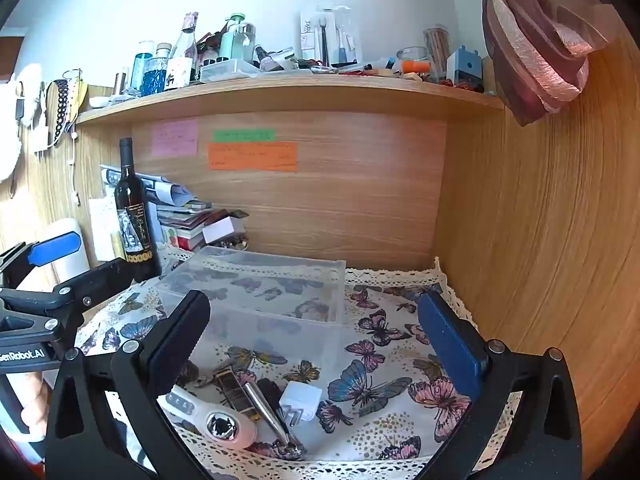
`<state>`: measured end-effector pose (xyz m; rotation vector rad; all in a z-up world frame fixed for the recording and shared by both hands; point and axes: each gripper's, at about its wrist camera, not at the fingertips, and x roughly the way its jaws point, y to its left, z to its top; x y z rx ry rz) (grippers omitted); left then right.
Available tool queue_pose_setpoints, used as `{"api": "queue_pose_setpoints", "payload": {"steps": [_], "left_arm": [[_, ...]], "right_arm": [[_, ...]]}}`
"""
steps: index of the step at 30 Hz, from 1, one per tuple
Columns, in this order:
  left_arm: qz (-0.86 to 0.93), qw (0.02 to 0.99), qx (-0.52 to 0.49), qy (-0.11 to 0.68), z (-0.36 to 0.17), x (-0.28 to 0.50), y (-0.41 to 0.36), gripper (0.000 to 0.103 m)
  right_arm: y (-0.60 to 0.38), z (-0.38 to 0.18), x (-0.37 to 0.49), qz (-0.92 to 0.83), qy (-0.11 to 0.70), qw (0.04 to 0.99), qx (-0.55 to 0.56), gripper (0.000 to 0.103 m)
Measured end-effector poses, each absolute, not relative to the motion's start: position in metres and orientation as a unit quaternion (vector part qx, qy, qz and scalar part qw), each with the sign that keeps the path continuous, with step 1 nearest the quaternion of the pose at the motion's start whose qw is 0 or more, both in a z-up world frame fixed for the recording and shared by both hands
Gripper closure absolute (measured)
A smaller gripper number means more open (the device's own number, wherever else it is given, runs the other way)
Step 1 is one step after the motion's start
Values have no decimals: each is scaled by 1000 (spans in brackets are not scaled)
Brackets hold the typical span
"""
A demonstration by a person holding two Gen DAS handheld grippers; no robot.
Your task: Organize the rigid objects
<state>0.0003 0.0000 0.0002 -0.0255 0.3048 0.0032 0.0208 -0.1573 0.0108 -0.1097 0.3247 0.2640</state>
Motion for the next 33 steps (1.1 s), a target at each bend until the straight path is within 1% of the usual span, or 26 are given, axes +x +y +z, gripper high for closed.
{"api": "queue_pose_setpoints", "payload": {"steps": [12,33], "left_arm": [[-1,989,-6,150,8,1,-3,0],[2,989,-9,145,3,1,-2,0]], "right_arm": [[-155,14,21,130,160,977,-57,0],[-157,12,19,133,158,977,-54,0]]}}
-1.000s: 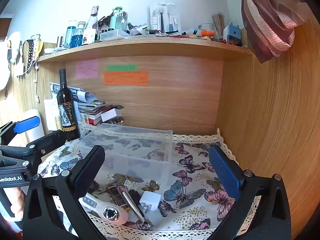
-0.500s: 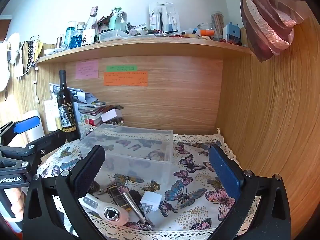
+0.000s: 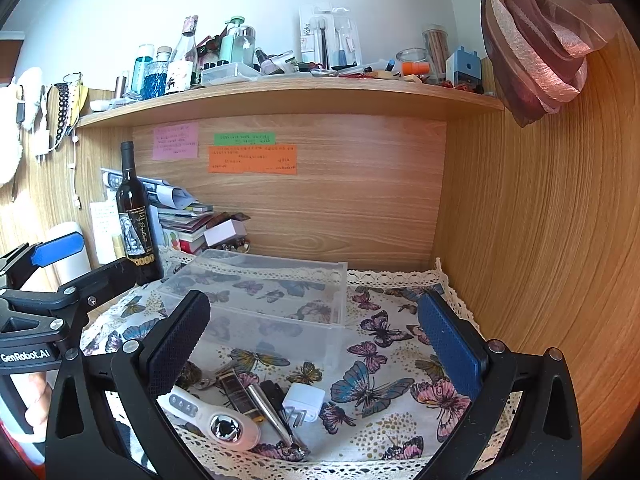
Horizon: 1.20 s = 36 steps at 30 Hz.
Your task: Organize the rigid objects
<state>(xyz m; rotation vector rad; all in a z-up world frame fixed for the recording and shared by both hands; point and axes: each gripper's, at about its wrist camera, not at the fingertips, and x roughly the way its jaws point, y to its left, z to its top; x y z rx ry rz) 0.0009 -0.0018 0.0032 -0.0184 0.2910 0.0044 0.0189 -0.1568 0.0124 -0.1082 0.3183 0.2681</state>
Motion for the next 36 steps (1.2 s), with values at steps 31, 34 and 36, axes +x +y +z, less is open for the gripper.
{"api": "queue_pose_setpoints", "payload": {"steps": [31,34,36], "left_arm": [[2,990,-8,143,3,0,-2,0],[2,990,-9,143,3,1,-2,0],[3,990,-8,143,3,1,-2,0]], "right_arm": [[-153,17,11,138,148,978,-54,0],[-153,17,10,137,147,978,-55,0],[-154,17,11,137,147,978,-54,0]]}}
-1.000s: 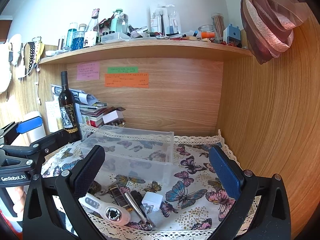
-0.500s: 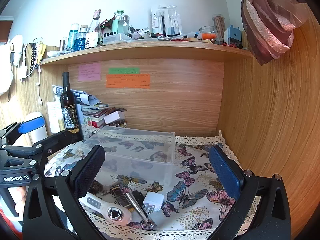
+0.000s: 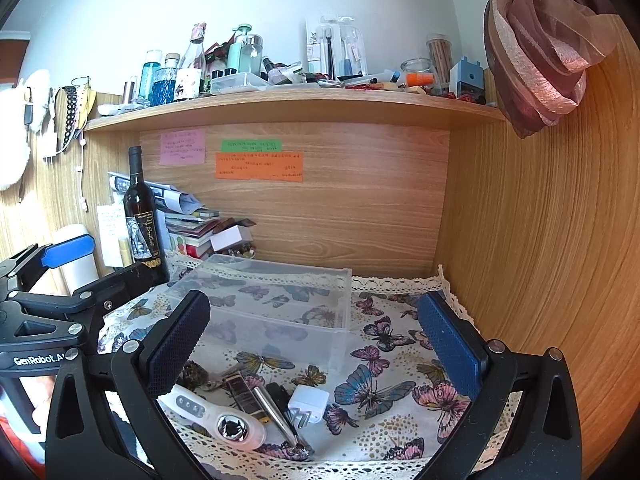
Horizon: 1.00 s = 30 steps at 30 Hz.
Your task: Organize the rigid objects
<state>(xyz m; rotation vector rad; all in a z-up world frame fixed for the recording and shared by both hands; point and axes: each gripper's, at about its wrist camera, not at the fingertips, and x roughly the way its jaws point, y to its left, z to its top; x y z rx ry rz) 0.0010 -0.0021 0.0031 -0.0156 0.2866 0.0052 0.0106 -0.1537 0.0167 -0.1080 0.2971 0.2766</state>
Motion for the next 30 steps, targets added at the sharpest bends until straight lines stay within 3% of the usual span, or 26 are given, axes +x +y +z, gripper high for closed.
{"api": "queue_pose_setpoints", "payload": {"steps": [22,24,25,30], "left_arm": [[-12,989,-17,148,0,4,1,0],[-6,989,-18,147,0,4,5,5],[-3,989,-20,149,-1,5,8,12],[9,982,-34,186,-15,17,27,27]], "right_arm": [[-158,9,23,135,164,976,-43,0],[-159,6,25,134,166,976,-43,1],[-159,4,27,131,170,976,-44,3],[-161,-7,37,138,204,968,-44,27]]}}
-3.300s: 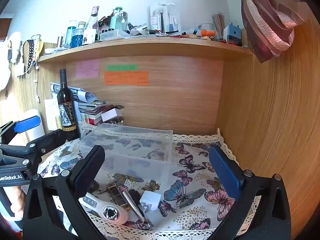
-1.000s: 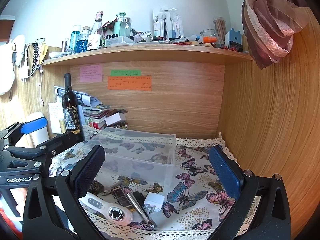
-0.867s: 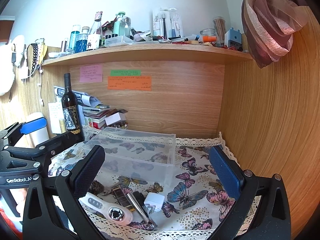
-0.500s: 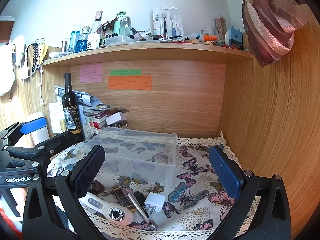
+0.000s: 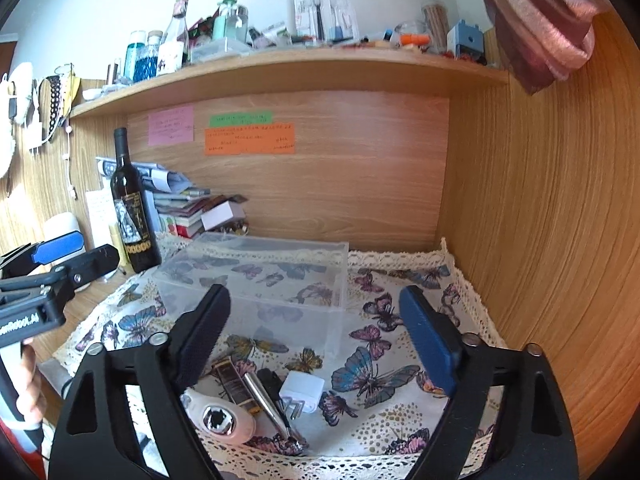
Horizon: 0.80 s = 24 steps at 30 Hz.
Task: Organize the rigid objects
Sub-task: 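Grasp the white plug adapter with the right tool while the left tool grasps a black plastic piece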
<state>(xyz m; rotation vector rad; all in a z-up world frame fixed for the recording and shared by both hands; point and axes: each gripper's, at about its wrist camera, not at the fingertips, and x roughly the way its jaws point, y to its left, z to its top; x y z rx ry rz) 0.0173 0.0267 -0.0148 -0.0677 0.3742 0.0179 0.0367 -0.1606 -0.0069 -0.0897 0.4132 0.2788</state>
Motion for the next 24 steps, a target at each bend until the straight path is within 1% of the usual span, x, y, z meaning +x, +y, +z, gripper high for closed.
{"api": "queue_pose_setpoints", "payload": {"steps": [1,3,6,13,18,24], "left_arm": [[11,980,-38,196,-19,20,32,31],[13,975,-45,215,-29,25,39,33],[19,966,-50,253,-48,35,50,36],[12,945,-44,324,-89,53,53,37],[0,927,-48,372,-112,63,56,40],[-12,915,-63,398,-123,72,65,40]], "right_arm": [[-161,-11,40,140,215,966,-44,32],[-160,-18,44,145,232,961,-43,37],[-159,-29,50,148,252,955,-46,41],[-157,-57,67,150,310,938,-43,45],[-158,-74,78,152,350,924,-34,49],[-159,-87,85,149,374,915,-33,50]]}}
